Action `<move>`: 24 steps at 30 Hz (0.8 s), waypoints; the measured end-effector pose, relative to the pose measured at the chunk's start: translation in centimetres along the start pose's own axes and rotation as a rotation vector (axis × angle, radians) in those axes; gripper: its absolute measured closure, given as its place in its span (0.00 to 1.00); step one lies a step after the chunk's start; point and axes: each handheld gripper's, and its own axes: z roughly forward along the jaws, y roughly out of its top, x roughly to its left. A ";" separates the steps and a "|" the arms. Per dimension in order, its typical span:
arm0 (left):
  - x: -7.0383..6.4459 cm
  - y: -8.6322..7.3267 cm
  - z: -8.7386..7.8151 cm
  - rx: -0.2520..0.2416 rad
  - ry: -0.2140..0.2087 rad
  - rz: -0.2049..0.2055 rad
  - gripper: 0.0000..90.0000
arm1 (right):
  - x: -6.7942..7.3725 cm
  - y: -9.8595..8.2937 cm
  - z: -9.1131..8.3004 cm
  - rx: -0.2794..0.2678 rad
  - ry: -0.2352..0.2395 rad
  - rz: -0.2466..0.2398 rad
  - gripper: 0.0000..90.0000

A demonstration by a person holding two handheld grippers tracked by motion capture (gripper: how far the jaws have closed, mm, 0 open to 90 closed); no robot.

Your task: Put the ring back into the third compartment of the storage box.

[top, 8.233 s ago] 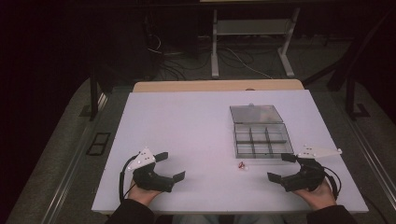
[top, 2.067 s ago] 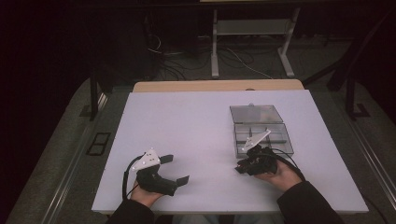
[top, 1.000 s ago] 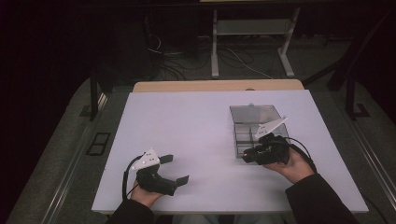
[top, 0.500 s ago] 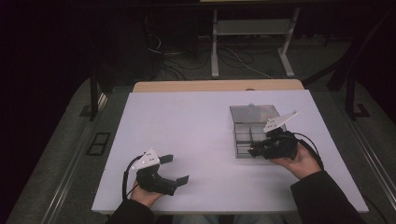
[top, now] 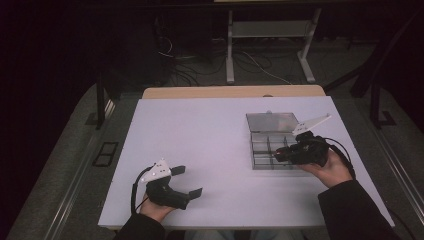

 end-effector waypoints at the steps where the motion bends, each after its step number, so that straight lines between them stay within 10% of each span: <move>1: 0.0 0.0 0.0 0.001 0.000 0.000 0.00 | -0.1 0.0 -0.2 0.000 -0.004 0.005 0.78; 24: -0.1 0.0 0.1 0.001 0.002 -0.001 0.00 | -3.0 -1.4 -2.4 -0.009 -0.068 0.076 0.78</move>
